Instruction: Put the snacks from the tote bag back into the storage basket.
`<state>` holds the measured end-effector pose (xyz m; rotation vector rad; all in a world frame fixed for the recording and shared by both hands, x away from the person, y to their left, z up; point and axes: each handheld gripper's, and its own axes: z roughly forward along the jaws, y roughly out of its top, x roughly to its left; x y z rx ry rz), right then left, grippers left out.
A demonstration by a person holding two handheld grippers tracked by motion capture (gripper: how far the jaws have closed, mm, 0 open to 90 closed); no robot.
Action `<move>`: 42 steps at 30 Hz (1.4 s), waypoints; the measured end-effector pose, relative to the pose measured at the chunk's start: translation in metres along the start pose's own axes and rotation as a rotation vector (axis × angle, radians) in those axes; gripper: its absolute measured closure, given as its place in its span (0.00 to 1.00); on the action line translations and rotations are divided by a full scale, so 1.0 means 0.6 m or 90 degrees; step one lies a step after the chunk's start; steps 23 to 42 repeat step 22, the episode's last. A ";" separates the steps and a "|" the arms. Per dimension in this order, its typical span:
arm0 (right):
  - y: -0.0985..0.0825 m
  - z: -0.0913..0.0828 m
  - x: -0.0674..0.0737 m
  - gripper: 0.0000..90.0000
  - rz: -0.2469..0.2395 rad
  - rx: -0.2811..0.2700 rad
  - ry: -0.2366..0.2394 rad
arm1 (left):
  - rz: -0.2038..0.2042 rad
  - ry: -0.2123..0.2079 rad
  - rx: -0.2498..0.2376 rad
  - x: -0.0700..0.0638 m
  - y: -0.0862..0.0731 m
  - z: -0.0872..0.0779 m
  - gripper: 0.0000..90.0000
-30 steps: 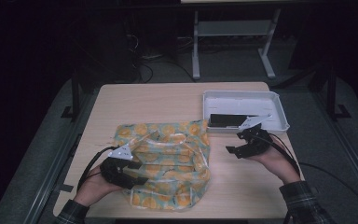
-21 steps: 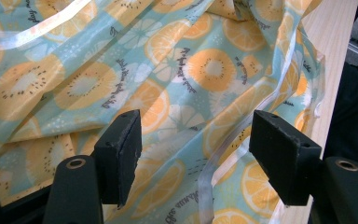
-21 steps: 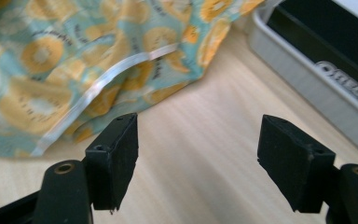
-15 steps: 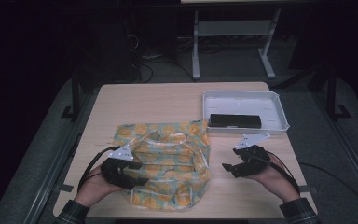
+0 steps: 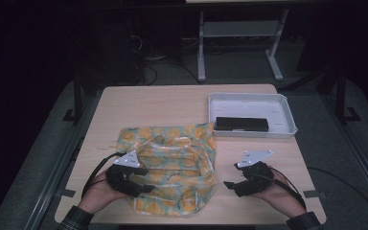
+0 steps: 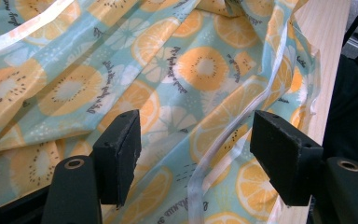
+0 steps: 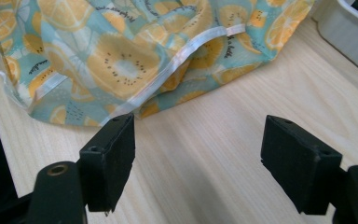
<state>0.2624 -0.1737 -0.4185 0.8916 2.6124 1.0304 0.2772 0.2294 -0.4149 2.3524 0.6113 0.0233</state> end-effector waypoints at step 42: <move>-0.005 0.016 0.009 0.27 -0.022 0.015 -0.001 | 0.006 -0.002 -0.008 -0.003 0.002 0.003 0.37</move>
